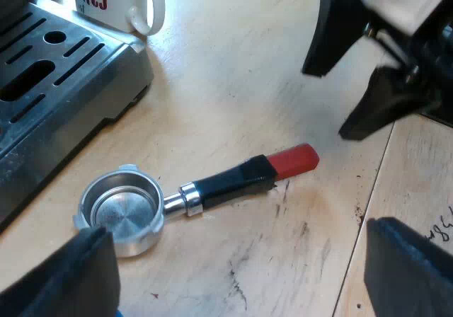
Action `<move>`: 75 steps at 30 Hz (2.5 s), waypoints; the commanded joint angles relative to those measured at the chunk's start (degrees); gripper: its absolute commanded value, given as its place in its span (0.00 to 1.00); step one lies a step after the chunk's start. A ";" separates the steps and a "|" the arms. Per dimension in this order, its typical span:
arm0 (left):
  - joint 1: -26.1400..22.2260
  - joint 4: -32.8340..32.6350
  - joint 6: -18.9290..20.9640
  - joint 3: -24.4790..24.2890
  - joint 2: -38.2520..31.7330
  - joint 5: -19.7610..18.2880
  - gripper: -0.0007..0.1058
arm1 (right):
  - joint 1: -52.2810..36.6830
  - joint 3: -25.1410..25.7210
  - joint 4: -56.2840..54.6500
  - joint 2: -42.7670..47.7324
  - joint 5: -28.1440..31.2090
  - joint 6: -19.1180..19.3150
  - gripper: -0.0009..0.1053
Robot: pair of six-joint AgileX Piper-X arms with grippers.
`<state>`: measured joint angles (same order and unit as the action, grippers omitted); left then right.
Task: Grind coffee beans and then tamp
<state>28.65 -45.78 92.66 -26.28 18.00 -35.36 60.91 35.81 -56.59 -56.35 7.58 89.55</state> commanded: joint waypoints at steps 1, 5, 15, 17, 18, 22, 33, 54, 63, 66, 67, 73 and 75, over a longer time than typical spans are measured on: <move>0.16 0.72 -0.20 -0.02 -0.13 0.45 0.69 | 0.07 1.99 0.28 4.23 0.29 0.23 0.67; 0.16 0.72 -0.20 -0.02 -0.13 0.45 0.69 | 1.83 2.72 4.26 9.57 0.18 0.23 0.67; 0.16 1.00 -0.20 -0.02 -0.13 0.45 0.69 | 9.92 2.72 14.94 13.06 1.67 0.67 0.67; 0.16 1.00 -0.20 -0.02 -0.13 0.45 0.69 | 10.22 2.72 15.85 12.55 2.96 0.67 0.67; 0.16 1.00 -0.20 -0.02 -0.13 0.45 0.69 | 10.22 2.72 16.00 12.39 2.97 0.67 0.67; 0.16 1.00 -0.20 -0.02 -0.13 0.45 0.69 | 10.22 2.52 17.18 10.40 8.17 0.67 0.67; 0.16 1.00 -0.20 -0.02 -0.13 0.56 0.69 | 10.22 2.52 26.31 3.14 8.90 0.67 0.67; 0.16 1.14 3.07 -0.02 2.13 20.30 0.69 | 10.22 2.52 28.51 1.16 8.90 0.67 0.67; 0.16 -0.34 3.07 -3.16 6.78 21.56 0.69 | 10.22 2.52 28.50 1.16 8.90 0.67 0.67; 0.16 -2.16 2.94 -5.01 9.25 21.56 0.69 | 10.22 2.52 28.50 1.16 8.90 0.67 0.67; 0.16 -2.97 2.62 -5.61 10.22 21.56 0.69 | 10.22 2.52 28.50 1.16 8.90 0.67 0.67; 0.79 -4.52 1.18 -7.58 15.21 21.43 0.69 | 10.22 2.52 28.50 1.16 8.90 0.67 0.67; 1.67 -4.54 1.18 -7.73 16.58 21.44 0.69 | 10.22 2.52 28.50 1.16 8.90 0.67 0.67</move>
<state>29.91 -50.19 94.01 -33.54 34.26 -14.54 71.05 37.98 -28.50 -55.36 16.19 89.47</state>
